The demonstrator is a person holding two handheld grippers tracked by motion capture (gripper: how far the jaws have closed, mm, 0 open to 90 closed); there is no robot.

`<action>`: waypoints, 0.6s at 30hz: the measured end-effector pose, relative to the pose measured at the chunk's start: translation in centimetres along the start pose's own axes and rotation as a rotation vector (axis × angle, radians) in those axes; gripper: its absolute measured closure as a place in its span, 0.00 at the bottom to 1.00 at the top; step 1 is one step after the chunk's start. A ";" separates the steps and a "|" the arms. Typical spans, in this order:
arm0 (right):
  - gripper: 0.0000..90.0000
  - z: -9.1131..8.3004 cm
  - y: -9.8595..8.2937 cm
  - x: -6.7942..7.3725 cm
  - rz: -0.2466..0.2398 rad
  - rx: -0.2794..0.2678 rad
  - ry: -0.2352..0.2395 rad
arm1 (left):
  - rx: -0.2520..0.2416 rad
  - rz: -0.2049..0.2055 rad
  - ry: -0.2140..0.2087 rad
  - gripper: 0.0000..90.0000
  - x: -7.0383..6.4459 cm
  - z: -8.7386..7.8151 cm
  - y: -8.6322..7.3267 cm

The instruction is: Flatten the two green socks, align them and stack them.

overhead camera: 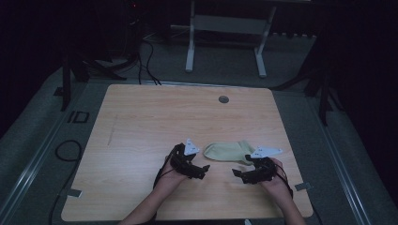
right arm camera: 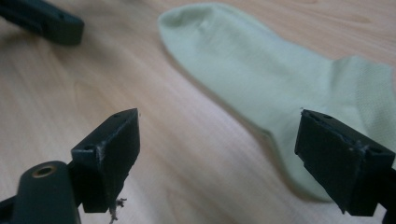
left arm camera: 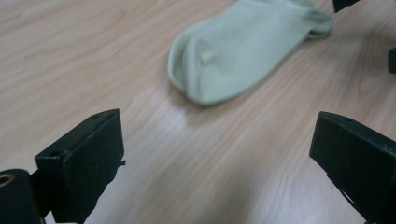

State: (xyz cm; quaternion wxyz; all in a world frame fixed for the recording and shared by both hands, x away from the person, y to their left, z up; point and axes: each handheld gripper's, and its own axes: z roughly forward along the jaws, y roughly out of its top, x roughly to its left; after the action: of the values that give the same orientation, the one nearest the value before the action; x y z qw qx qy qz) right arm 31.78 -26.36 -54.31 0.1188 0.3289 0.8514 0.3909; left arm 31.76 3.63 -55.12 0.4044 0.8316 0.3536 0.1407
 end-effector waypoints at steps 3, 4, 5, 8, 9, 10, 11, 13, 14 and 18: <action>0.15 -0.3 -0.6 0.4 -0.005 -0.002 0.010 | 0.006 -0.007 0.018 0.03 0.2 -1.0 -1.1; 0.15 -0.4 -0.8 0.6 -0.003 -0.002 0.012 | 0.004 -0.007 0.024 0.03 0.3 -1.3 -1.4; 0.15 -0.6 -1.0 0.7 -0.005 0.000 0.015 | 0.003 -0.012 0.027 0.03 0.5 -1.7 -1.8; 0.15 -1.0 -1.6 1.1 -0.013 0.002 0.014 | 0.008 -0.028 0.037 0.03 0.8 -2.6 -2.8; 0.15 -1.2 -1.7 1.2 -0.013 0.002 0.017 | 0.009 -0.029 0.041 0.03 0.9 -2.9 -3.2; 0.15 -1.4 -1.9 1.3 -0.018 0.000 0.015 | 0.011 -0.028 0.045 0.03 1.0 -3.2 -3.5; 0.15 -1.7 -2.1 1.5 -0.018 -0.003 0.016 | 0.015 -0.029 0.048 0.03 1.0 -3.5 -3.8; 0.15 -2.1 -2.5 1.6 -0.014 -0.010 0.023 | 0.016 -0.031 0.057 0.03 1.1 -4.1 -4.4; 0.15 -2.3 -2.7 1.8 -0.015 -0.014 0.021 | 0.011 -0.035 0.061 0.03 1.1 -4.4 -4.7; 0.15 -2.6 -3.6 2.3 -0.021 -0.008 0.027 | 0.014 -0.044 0.078 0.03 1.3 -5.5 -5.9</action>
State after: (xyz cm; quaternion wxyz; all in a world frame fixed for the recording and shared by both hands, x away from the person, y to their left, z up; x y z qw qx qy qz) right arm 27.17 -28.10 -55.12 0.1129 0.3141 0.8549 0.3972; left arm 27.01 10.16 -56.31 0.3876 0.8202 0.3885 0.1617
